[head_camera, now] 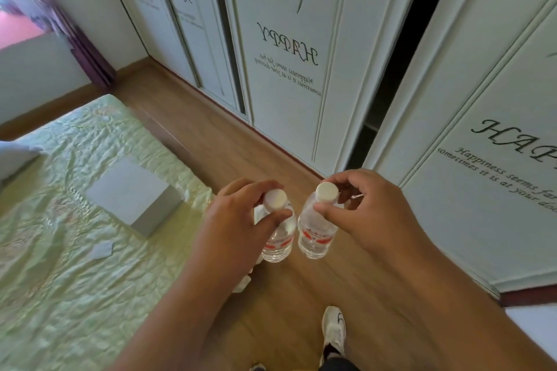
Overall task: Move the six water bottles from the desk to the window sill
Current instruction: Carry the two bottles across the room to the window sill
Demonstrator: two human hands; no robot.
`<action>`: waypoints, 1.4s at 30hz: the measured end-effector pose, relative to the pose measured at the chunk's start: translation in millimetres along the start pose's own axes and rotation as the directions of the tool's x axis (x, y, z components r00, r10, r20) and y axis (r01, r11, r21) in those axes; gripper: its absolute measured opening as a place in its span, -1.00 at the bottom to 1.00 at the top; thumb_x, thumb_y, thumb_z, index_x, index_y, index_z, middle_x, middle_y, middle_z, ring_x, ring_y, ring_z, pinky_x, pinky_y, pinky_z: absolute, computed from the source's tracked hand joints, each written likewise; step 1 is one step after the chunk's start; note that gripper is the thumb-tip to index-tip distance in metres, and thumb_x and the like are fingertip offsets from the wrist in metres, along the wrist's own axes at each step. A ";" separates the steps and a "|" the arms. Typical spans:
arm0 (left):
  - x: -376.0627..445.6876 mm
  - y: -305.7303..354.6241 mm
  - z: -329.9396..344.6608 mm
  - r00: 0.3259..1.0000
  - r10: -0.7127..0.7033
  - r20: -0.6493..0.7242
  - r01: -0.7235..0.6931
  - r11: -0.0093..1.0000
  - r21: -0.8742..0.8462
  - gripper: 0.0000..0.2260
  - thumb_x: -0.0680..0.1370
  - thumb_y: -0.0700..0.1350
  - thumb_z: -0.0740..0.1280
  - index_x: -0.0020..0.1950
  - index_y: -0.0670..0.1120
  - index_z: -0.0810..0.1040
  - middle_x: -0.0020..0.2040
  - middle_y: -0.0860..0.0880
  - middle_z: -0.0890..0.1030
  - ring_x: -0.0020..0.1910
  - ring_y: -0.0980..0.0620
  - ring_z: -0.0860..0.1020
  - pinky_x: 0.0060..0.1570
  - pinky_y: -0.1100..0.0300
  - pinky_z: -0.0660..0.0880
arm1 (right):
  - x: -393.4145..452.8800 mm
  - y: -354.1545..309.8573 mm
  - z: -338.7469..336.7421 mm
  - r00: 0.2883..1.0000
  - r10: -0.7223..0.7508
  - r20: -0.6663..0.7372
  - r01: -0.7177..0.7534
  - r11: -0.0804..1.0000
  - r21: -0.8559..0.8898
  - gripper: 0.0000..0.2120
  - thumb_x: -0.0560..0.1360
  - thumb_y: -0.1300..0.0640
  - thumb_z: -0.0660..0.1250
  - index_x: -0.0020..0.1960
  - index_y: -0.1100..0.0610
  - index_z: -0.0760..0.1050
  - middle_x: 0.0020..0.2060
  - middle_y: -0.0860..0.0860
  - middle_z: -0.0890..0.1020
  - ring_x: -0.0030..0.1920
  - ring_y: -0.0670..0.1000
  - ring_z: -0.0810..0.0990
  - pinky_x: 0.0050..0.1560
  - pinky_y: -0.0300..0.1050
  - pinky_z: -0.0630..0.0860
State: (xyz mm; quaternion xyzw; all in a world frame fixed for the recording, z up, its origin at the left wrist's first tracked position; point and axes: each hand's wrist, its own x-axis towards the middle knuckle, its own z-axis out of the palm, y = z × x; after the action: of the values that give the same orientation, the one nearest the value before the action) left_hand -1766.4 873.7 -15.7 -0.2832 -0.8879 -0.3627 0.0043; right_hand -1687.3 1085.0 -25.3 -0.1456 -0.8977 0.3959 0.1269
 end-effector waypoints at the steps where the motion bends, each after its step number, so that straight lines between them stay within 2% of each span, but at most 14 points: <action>1: 8.4 2.7 1.7 1.000 -0.012 -0.020 0.012 1.000 0.003 -0.69 0.43 0.13 0.47 0.15 0.31 0.53 0.02 0.38 0.52 0.05 0.31 0.50 -0.08 0.45 0.41 | 13.3 4.2 -4.6 1.000 -0.007 0.015 0.007 1.000 0.005 -0.64 0.33 -0.17 0.57 0.05 -0.26 0.50 -0.09 -0.35 0.56 0.01 -0.38 0.51 -0.23 -0.44 0.49; 5: 45.1 13.8 11.6 0.993 -0.064 -0.103 0.064 0.998 0.002 -0.69 0.44 0.12 0.47 0.15 0.31 0.53 0.03 0.37 0.53 0.05 0.31 0.50 -0.10 0.44 0.42 | 65.5 19.1 -20.1 0.996 -0.059 0.059 0.058 0.998 0.019 -0.63 0.33 -0.18 0.57 0.08 -0.23 0.54 -0.09 -0.33 0.58 -0.02 -0.35 0.52 -0.18 -0.37 0.53; 9: 75.2 22.6 25.6 0.976 -0.102 -0.192 0.104 0.995 0.004 -0.68 0.43 0.09 0.50 0.15 0.27 0.54 0.03 0.35 0.53 0.04 0.30 0.52 -0.10 0.46 0.44 | 108.9 31.2 -33.1 0.983 -0.150 0.106 0.150 0.989 0.014 -0.62 0.33 -0.18 0.58 0.08 -0.23 0.52 -0.07 -0.34 0.57 -0.02 -0.33 0.54 -0.23 -0.44 0.48; 14: 99.1 22.9 37.4 0.946 -0.155 -0.285 0.157 0.987 -0.017 -0.68 0.43 0.08 0.50 0.15 0.22 0.56 0.02 0.33 0.54 0.02 0.32 0.53 -0.04 0.53 0.41 | 152.1 41.8 -40.5 0.971 -0.199 0.134 0.192 0.979 0.065 -0.63 0.35 -0.18 0.56 0.08 -0.23 0.52 -0.06 -0.33 0.57 -0.04 -0.29 0.57 -0.17 -0.41 0.51; 18: 121.4 15.7 41.5 0.940 -0.181 -0.289 0.186 0.983 -0.011 -0.68 0.42 0.14 0.44 0.16 0.20 0.57 0.01 0.35 0.52 0.03 0.33 0.52 -0.08 0.54 0.41 | 181.0 45.7 -35.8 0.964 -0.201 0.174 0.187 0.978 0.093 -0.66 0.36 -0.14 0.56 0.06 -0.24 0.52 -0.08 -0.33 0.57 -0.03 -0.30 0.56 -0.20 -0.41 0.49; 22: 148.8 -6.9 47.8 0.944 -0.208 -0.256 0.220 0.975 0.018 -0.66 0.41 0.24 0.35 0.16 0.25 0.55 -0.01 0.39 0.49 0.02 0.35 0.50 -0.13 0.45 0.43 | 213.5 44.3 -19.4 0.954 -0.196 0.227 0.175 0.979 0.108 -0.69 0.36 -0.12 0.56 -0.04 -0.33 0.47 -0.09 -0.36 0.56 -0.02 -0.30 0.55 -0.25 -0.45 0.50; 27: 204.0 -46.1 45.0 0.952 -0.214 -0.219 0.212 0.977 -0.031 -0.69 0.42 0.13 0.46 0.15 0.20 0.58 -0.01 0.32 0.53 -0.04 0.31 0.52 -0.10 0.42 0.45 | 265.1 34.1 2.5 0.957 -0.196 0.213 0.183 0.980 0.080 -0.69 0.36 -0.14 0.56 -0.04 -0.33 0.47 -0.08 -0.36 0.56 -0.01 -0.32 0.54 -0.21 -0.52 0.47; 32: 263.2 -75.2 22.1 0.947 -0.182 -0.266 0.176 0.983 -0.047 -0.64 0.41 0.09 0.51 0.18 0.14 0.60 0.00 0.28 0.54 -0.04 0.22 0.55 -0.04 0.36 0.49 | 322.9 9.1 24.5 0.953 -0.202 0.224 0.199 0.979 0.038 -0.67 0.35 -0.13 0.58 -0.02 -0.30 0.48 -0.09 -0.34 0.57 0.01 -0.31 0.54 -0.21 -0.53 0.47; 35: 287.3 -93.9 3.9 0.936 -0.182 -0.302 0.167 0.983 -0.073 -0.63 0.41 0.07 0.52 0.20 0.12 0.60 0.05 0.24 0.58 0.00 0.20 0.56 0.02 0.24 0.55 | 353.8 -7.9 45.3 0.954 -0.233 0.189 0.226 0.972 0.058 -0.66 0.35 -0.08 0.58 0.04 -0.22 0.52 -0.06 -0.28 0.57 -0.02 -0.24 0.57 -0.14 -0.41 0.55; 38: 304.1 -111.2 -13.3 0.926 -0.191 -0.325 0.172 0.981 -0.089 -0.64 0.42 0.06 0.51 0.21 0.12 0.60 0.05 0.24 0.58 0.01 0.23 0.55 0.01 0.31 0.52 | 378.3 -22.2 63.4 0.945 -0.267 0.190 0.256 0.963 0.079 -0.66 0.36 -0.04 0.58 0.06 -0.17 0.54 -0.06 -0.28 0.55 -0.03 -0.22 0.57 -0.13 -0.36 0.55; 42: 316.2 -130.9 -34.8 0.908 -0.217 -0.358 0.202 0.976 -0.079 -0.66 0.41 0.12 0.46 0.18 0.14 0.60 0.04 0.24 0.57 0.00 0.24 0.54 -0.03 0.33 0.51 | 408.0 -34.8 82.0 0.934 -0.277 0.226 0.260 0.960 0.103 -0.68 0.39 -0.05 0.57 0.08 -0.16 0.55 -0.05 -0.26 0.58 -0.02 -0.26 0.56 -0.14 -0.42 0.53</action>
State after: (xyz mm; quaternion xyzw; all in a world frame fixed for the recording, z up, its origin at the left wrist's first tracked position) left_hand -2105.0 933.6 -6.6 -0.1144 -0.8894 -0.4248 0.1243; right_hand -2098.7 1155.0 -7.0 0.0315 -0.9032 0.4213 0.0761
